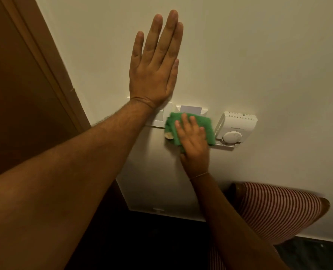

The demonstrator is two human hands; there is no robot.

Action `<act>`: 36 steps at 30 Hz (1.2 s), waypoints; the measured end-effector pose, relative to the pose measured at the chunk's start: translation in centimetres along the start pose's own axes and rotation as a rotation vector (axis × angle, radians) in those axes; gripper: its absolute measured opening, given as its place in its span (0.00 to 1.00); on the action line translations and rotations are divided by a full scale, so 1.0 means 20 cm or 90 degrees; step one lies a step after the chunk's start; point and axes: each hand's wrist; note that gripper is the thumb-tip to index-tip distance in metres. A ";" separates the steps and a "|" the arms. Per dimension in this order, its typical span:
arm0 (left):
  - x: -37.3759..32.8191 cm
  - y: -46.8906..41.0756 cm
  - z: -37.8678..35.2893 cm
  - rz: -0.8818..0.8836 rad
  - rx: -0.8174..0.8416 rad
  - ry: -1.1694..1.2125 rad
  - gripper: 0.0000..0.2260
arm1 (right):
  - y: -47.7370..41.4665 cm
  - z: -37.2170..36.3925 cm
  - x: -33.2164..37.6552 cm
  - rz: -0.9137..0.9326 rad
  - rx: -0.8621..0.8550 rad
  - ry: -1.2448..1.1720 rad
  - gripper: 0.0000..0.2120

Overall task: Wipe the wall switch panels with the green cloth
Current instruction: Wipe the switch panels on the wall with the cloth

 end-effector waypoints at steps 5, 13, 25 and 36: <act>-0.01 0.00 0.00 0.003 0.008 0.002 0.35 | 0.03 -0.03 -0.03 -0.098 -0.081 -0.012 0.30; -0.01 0.01 0.00 0.000 0.009 -0.030 0.35 | -0.08 -0.15 0.11 0.059 0.015 -0.011 0.23; -0.01 0.00 0.03 -0.014 0.004 -0.035 0.34 | 0.04 -0.07 0.00 -0.061 0.023 -0.009 0.38; -0.02 0.00 0.06 -0.020 0.028 -0.053 0.32 | 0.18 0.04 -0.16 -0.004 0.160 0.035 0.27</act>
Point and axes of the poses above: each hand's wrist, its own y-axis away from the middle knuckle, its own z-axis out of the back of the hand, x = y × z, and after that the axes turned 9 degrees about -x, right-handed
